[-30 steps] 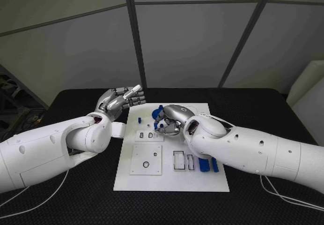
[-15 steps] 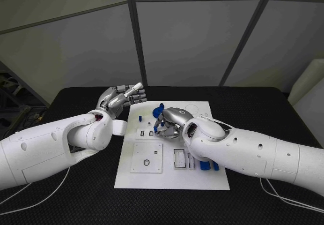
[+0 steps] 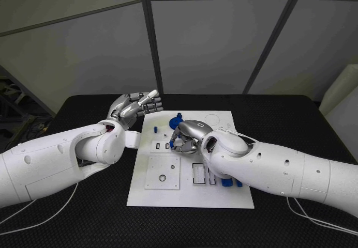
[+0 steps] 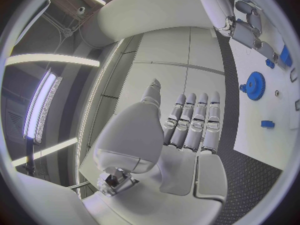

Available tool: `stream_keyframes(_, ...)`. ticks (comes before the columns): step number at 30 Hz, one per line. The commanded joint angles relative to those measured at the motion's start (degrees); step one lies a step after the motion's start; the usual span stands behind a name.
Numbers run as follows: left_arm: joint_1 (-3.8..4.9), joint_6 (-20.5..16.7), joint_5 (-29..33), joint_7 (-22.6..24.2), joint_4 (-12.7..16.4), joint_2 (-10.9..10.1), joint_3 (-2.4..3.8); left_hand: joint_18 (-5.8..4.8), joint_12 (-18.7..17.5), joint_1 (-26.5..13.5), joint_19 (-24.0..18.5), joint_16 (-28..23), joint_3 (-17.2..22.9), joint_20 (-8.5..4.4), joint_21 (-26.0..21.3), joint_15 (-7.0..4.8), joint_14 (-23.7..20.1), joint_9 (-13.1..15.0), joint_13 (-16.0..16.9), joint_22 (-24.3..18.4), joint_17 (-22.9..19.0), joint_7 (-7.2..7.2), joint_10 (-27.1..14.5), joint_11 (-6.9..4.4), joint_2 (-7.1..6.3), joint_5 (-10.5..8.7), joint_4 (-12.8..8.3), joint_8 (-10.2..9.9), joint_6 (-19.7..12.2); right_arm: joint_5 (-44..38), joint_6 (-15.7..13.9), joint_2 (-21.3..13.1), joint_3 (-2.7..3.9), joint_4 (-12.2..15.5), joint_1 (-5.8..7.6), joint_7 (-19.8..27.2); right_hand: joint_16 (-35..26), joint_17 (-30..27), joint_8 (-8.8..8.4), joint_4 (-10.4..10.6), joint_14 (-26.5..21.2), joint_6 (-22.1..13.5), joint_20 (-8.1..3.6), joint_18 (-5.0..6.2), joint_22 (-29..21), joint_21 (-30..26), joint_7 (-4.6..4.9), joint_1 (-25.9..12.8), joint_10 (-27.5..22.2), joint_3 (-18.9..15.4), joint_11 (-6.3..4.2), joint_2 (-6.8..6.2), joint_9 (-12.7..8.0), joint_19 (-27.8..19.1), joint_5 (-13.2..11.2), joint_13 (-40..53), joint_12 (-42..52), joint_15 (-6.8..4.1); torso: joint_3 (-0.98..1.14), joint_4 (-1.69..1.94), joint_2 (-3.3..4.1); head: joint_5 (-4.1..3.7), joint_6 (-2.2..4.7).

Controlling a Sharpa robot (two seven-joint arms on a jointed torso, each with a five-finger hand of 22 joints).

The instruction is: Assemble the parts on the task board

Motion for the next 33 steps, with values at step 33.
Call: stream_keyframes(33, 0.12, 0.85, -0.36, -0.15, 0.03, 0.03, 0.06, -1.11, -0.5, -0.19, 0.17, -0.27, -0.26, -0.15, -0.43, 0.01, -0.62, -0.09, -0.03, -0.16, -0.09, 2.17, -0.04, 0.19, 0.2, 0.13, -0.48, -0.33, -0.03, -1.42, 2.68, 0.25, -0.04, -0.61, 0.04, -1.52, -0.65, 6.0, -1.36, -0.25, 3.99, 0.04, -0.19, -0.86, 15.1, 0.16, -0.66, -1.31, 0.5, -0.39, 0.03, -0.19, 1.62, 5.93, 0.14, 7.1, -1.2, -0.03, -0.02, 0.02, -0.01, -0.24, -0.09)
